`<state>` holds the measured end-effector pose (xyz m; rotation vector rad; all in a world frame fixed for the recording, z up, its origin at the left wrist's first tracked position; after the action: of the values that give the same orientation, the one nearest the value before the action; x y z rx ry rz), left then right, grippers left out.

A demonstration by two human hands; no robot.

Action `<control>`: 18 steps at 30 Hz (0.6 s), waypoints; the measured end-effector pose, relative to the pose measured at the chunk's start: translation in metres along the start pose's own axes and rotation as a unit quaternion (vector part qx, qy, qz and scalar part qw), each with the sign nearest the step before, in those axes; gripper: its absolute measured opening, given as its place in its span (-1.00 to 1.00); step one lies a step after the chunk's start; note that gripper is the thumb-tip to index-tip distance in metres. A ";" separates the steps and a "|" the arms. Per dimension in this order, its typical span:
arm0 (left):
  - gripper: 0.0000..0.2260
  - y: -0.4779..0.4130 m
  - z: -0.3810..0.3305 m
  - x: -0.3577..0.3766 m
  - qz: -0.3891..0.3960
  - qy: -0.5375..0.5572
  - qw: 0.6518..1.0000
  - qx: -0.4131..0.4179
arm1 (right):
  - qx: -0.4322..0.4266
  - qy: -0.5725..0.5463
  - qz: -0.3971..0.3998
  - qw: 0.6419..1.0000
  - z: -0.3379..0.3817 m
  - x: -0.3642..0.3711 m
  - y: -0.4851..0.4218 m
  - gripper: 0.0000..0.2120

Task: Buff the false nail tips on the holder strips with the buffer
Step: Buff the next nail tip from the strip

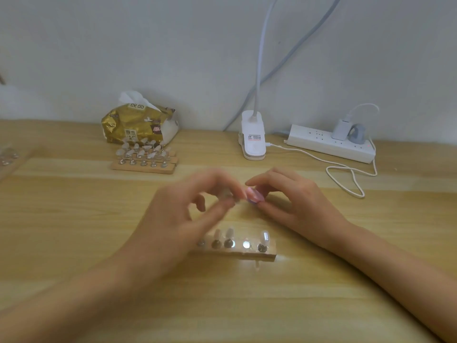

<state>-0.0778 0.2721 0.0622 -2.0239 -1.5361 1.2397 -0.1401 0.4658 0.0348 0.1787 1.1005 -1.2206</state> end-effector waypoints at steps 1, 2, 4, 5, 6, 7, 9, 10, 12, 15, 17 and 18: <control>-0.95 -0.006 0.005 -0.008 -0.029 0.046 0.998 -0.021 | 0.006 -0.010 -0.006 1.000 0.000 -0.001 -0.001 -0.82; -0.96 -0.012 0.010 -0.015 -0.045 0.071 0.996 -0.037 | 0.014 -0.021 -0.011 1.000 0.001 -0.002 -0.001 -0.83; -0.94 -0.023 0.022 -0.021 -0.048 0.086 0.993 -0.061 | 0.029 -0.048 -0.008 0.998 0.002 -0.004 -0.003 -0.88; -0.90 -0.026 0.028 -0.020 -0.044 0.095 0.992 -0.073 | 0.041 -0.068 -0.005 0.997 0.002 -0.005 -0.004 -0.91; -0.84 -0.028 0.033 -0.017 -0.039 0.105 0.990 -0.088 | 0.057 -0.093 -0.003 0.994 0.002 -0.006 -0.005 -0.93; -0.80 -0.029 0.040 -0.012 -0.033 0.110 0.988 -0.106 | 0.079 -0.122 -0.002 0.989 0.002 -0.007 -0.006 -0.93; -0.78 -0.029 0.053 -0.002 -0.030 0.103 0.985 -0.137 | 0.119 -0.191 0.000 0.974 0.001 -0.007 -0.007 -0.91; -0.82 -0.027 0.059 0.003 -0.033 0.102 0.983 -0.149 | 0.132 -0.220 0.003 0.967 0.001 -0.006 -0.007 -0.89; -0.93 -0.026 0.067 0.009 -0.032 0.089 0.983 -0.156 | 0.143 -0.254 0.004 0.957 0.002 -0.002 -0.007 -0.84; -0.93 -0.026 0.069 0.016 0.016 0.035 0.992 -0.122 | 0.127 -0.246 -0.015 0.961 0.006 -0.002 -0.008 -0.76; -0.91 -0.026 0.066 0.018 0.027 0.031 0.994 -0.100 | 0.098 -0.222 -0.029 0.970 0.011 -0.002 -0.009 -0.78; -0.91 -0.025 0.066 0.019 0.023 0.037 0.994 -0.101 | 0.084 -0.201 -0.030 0.975 0.013 -0.002 -0.010 -0.82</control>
<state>-0.1443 0.2820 0.0332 -2.2153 -1.6459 1.0501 -0.1403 0.4548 0.0468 0.0232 0.6541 -1.3340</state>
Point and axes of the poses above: each hand's wrist, its own y-axis away from the middle knuckle, its own x-axis out of the palm, z = x × y, the point moved 4 cm from there along -y, towards the middle knuckle, and after that the axes turned 14 degrees about x, right-handed, at the moved point
